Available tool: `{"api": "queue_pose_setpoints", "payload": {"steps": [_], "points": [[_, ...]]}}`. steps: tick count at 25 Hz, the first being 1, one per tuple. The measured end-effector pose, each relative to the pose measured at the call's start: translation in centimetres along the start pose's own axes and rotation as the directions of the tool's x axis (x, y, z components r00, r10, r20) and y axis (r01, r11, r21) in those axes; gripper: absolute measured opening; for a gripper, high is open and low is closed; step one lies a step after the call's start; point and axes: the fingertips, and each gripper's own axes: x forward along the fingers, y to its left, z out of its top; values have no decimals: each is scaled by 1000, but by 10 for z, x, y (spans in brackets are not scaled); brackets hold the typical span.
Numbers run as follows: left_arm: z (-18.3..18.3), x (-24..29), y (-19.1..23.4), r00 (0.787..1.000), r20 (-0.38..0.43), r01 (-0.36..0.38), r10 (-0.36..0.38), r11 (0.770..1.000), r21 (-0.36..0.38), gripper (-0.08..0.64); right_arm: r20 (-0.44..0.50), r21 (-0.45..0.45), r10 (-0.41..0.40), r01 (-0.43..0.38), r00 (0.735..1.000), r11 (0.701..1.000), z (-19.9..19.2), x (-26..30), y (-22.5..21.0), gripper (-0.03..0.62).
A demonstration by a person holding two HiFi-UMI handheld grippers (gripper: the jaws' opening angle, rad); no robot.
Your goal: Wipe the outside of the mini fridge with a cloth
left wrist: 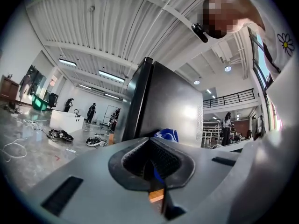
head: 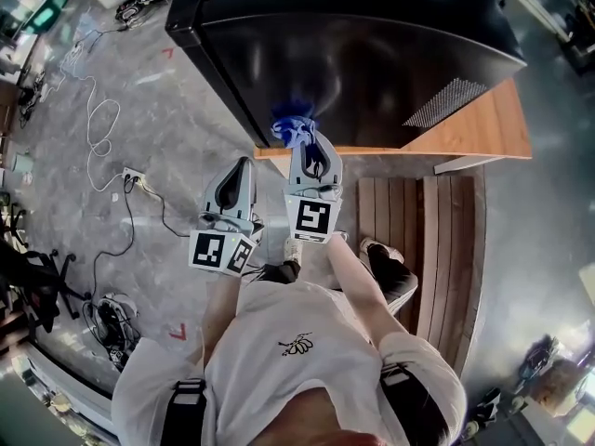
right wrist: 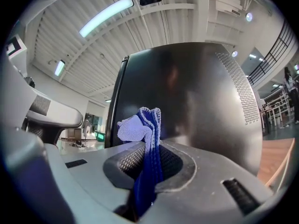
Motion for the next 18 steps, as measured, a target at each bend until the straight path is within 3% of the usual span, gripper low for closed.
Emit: {"api": "queue_pose_setpoints", "payload": {"steps": [10, 18], "points": [[-29, 47, -97, 999, -21, 33, -33, 999, 21, 5, -16, 8, -103, 103, 995, 995, -14, -37, -138, 61], [-26, 69, -149, 996, -4, 84, -84, 996, 28, 5, -34, 6, -191, 191, 981, 982, -12, -63, -213, 61]]}}
